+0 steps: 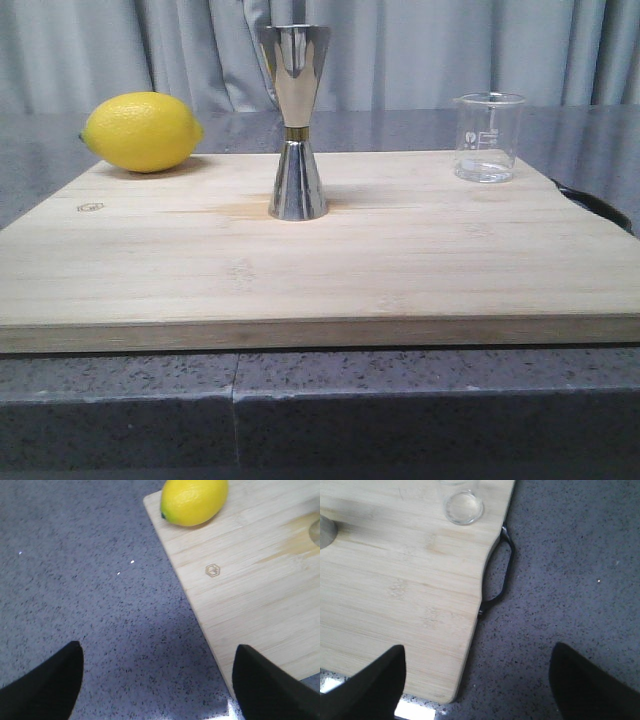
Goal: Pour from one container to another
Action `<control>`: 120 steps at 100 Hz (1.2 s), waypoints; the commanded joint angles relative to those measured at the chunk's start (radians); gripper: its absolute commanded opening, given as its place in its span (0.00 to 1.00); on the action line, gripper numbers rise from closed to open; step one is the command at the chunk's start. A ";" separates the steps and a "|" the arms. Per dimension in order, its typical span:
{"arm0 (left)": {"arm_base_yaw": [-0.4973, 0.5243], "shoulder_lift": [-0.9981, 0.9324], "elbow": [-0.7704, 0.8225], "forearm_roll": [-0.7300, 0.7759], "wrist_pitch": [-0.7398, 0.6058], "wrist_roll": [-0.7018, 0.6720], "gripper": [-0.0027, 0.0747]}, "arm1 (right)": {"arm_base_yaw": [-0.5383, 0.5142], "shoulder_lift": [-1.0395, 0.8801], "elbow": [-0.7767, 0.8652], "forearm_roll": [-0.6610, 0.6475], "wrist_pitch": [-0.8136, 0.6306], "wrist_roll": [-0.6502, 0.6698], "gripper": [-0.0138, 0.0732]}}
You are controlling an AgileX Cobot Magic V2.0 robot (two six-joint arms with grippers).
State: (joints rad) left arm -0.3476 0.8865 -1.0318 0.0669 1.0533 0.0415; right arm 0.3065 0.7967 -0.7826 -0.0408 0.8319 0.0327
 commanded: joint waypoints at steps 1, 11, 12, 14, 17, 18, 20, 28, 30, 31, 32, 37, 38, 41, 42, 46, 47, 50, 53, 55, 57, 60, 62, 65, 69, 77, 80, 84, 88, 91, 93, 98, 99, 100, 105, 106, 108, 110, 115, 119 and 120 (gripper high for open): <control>-0.008 -0.064 0.021 0.040 -0.083 -0.106 0.77 | -0.005 -0.038 -0.036 -0.024 -0.050 0.004 0.75; -0.008 -0.126 0.092 0.042 -0.155 -0.143 0.77 | -0.005 -0.074 -0.034 -0.030 -0.063 0.004 0.75; -0.008 -0.134 0.096 0.042 -0.160 -0.143 0.77 | -0.005 -0.076 -0.034 -0.032 -0.065 0.004 0.75; -0.008 -0.142 0.110 0.040 -0.173 -0.143 0.77 | -0.005 -0.084 -0.034 -0.032 -0.067 0.004 0.75; -0.008 -0.159 0.126 0.040 -0.191 -0.143 0.77 | -0.005 -0.091 -0.034 -0.037 -0.071 0.004 0.75; -0.008 -0.162 0.134 0.040 -0.200 -0.143 0.77 | -0.005 -0.095 -0.034 -0.037 -0.072 0.004 0.75; -0.008 -0.171 0.143 0.040 -0.208 -0.143 0.76 | -0.005 -0.099 -0.034 -0.039 -0.076 0.004 0.75; -0.008 -0.191 0.166 0.040 -0.237 -0.143 0.75 | -0.005 -0.110 -0.034 -0.052 -0.089 0.004 0.70; -0.008 -0.193 0.169 0.040 -0.241 -0.143 0.74 | -0.005 -0.111 -0.034 -0.052 -0.089 0.004 0.67; -0.008 -0.193 0.171 0.040 -0.241 -0.143 0.72 | -0.005 -0.111 -0.034 -0.052 -0.089 0.004 0.65; -0.008 -0.193 0.171 0.040 -0.243 -0.143 0.72 | -0.005 -0.111 -0.034 -0.052 -0.089 0.004 0.62; -0.008 -0.193 0.172 0.040 -0.243 -0.143 0.66 | -0.005 -0.111 -0.034 -0.052 -0.089 0.004 0.54; -0.008 -0.193 0.172 0.040 -0.243 -0.143 0.64 | -0.005 -0.111 -0.034 -0.052 -0.089 0.004 0.51; -0.008 -0.190 0.172 0.040 -0.246 -0.143 0.59 | -0.005 -0.109 -0.034 -0.052 -0.089 0.004 0.45; -0.008 -0.190 0.172 0.040 -0.249 -0.143 0.58 | -0.005 -0.109 -0.034 -0.052 -0.089 0.004 0.43; -0.008 -0.190 0.172 0.038 -0.250 -0.143 0.51 | -0.005 -0.109 -0.034 -0.052 -0.089 0.004 0.34; -0.008 -0.190 0.172 0.038 -0.250 -0.143 0.49 | -0.005 -0.109 -0.034 -0.052 -0.089 0.004 0.34; -0.008 -0.190 0.172 0.038 -0.252 -0.143 0.43 | -0.005 -0.109 -0.034 -0.052 -0.089 0.004 0.28; -0.008 -0.190 0.172 0.038 -0.255 -0.143 0.39 | -0.005 -0.109 -0.034 -0.052 -0.089 0.004 0.24; -0.008 -0.190 0.172 0.038 -0.255 -0.143 0.36 | -0.005 -0.109 -0.034 -0.052 -0.089 0.004 0.21; -0.008 -0.190 0.172 0.038 -0.258 -0.143 0.31 | -0.005 -0.109 -0.034 -0.052 -0.089 0.004 0.19; -0.008 -0.190 0.172 0.038 -0.261 -0.143 0.27 | -0.005 -0.109 -0.034 -0.052 -0.089 0.004 0.15; -0.008 -0.190 0.172 0.038 -0.263 -0.143 0.25 | -0.005 -0.109 -0.034 -0.052 -0.089 0.004 0.14; -0.008 -0.190 0.172 0.038 -0.265 -0.143 0.20 | -0.005 -0.109 -0.034 -0.052 -0.089 0.004 0.11; -0.008 -0.190 0.172 0.038 -0.268 -0.143 0.14 | -0.005 -0.109 -0.034 -0.052 -0.089 0.004 0.09; -0.008 -0.190 0.172 0.038 -0.268 -0.143 0.06 | -0.005 -0.109 -0.034 -0.054 -0.089 0.004 0.08; -0.008 -0.190 0.172 0.038 -0.268 -0.143 0.02 | -0.005 -0.109 -0.034 -0.056 -0.096 0.004 0.08; -0.008 -0.190 0.172 0.038 -0.268 -0.143 0.01 | -0.005 -0.109 -0.034 -0.059 -0.105 0.004 0.08; -0.008 -0.190 0.172 0.038 -0.268 -0.143 0.01 | -0.005 -0.109 -0.034 -0.059 -0.110 0.004 0.08; -0.008 -0.190 0.172 0.038 -0.268 -0.143 0.01 | -0.005 -0.109 -0.034 -0.060 -0.110 0.004 0.08; -0.008 -0.190 0.172 0.038 -0.268 -0.143 0.01 | -0.005 -0.109 -0.034 -0.060 -0.107 0.004 0.08; -0.008 -0.190 0.172 0.038 -0.268 -0.143 0.01 | -0.005 -0.109 -0.034 -0.060 -0.108 0.004 0.08; -0.008 -0.190 0.172 0.038 -0.268 -0.143 0.01 | -0.005 -0.109 -0.034 -0.060 -0.108 0.004 0.08; -0.008 -0.190 0.172 0.038 -0.268 -0.143 0.01 | -0.005 -0.109 -0.034 -0.060 -0.108 0.004 0.08; -0.008 -0.190 0.172 0.038 -0.268 -0.143 0.01 | -0.005 -0.109 -0.034 -0.060 -0.108 0.004 0.08; -0.008 -0.190 0.172 0.038 -0.268 -0.143 0.01 | -0.005 -0.109 -0.034 -0.060 -0.108 0.004 0.08; -0.008 -0.190 0.172 0.038 -0.268 -0.143 0.01 | -0.005 -0.109 -0.034 -0.060 -0.108 0.004 0.08; -0.008 -0.190 0.172 0.038 -0.268 -0.143 0.01 | -0.005 -0.109 -0.034 -0.060 -0.108 0.004 0.08; -0.008 -0.190 0.172 0.038 -0.268 -0.143 0.01 | -0.005 -0.109 -0.034 -0.060 -0.108 0.004 0.08; -0.008 -0.190 0.172 0.038 -0.268 -0.143 0.01 | -0.005 -0.109 -0.034 -0.060 -0.108 0.004 0.08; -0.008 -0.190 0.172 0.038 -0.268 -0.143 0.01 | -0.005 -0.109 -0.034 -0.060 -0.108 0.004 0.08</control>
State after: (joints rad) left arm -0.3476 0.6973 -0.8345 0.1009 0.8589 -0.0898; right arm 0.3065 0.6898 -0.7826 -0.0839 0.7930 0.0374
